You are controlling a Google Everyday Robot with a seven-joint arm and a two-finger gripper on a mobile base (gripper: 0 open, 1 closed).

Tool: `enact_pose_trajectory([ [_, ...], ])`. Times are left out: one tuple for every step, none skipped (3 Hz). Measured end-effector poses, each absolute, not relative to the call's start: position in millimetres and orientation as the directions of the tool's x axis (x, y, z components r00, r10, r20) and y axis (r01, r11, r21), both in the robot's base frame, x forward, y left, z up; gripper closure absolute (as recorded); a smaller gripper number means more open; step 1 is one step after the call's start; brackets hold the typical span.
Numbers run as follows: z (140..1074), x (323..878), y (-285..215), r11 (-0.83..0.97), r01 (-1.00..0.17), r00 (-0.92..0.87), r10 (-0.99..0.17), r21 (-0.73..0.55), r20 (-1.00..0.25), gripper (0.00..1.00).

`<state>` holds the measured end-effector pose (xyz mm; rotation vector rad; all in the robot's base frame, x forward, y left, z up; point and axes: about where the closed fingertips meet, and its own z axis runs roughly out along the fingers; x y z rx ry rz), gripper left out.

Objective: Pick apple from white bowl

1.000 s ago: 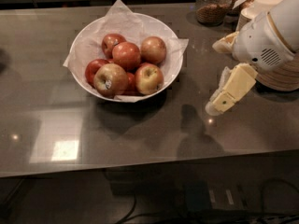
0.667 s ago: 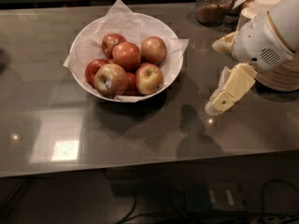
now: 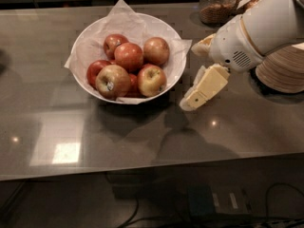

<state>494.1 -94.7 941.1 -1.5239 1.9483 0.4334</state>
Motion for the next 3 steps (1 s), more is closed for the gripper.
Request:
enact_pose_trajectory([
  [943.3, 500.3, -75.0, 0.293, -0.943, -0.125, -0.751, -0.158, -0.648, 0.23],
  [943.6, 506.5, -61.3, 0.306, -0.933, -0.110, -0.747, -0.192, -0.655, 0.45],
  [947.3, 509.3, -50.6, 0.312, -0.925, -0.095, -0.742, -0.217, -0.664, 0.49],
])
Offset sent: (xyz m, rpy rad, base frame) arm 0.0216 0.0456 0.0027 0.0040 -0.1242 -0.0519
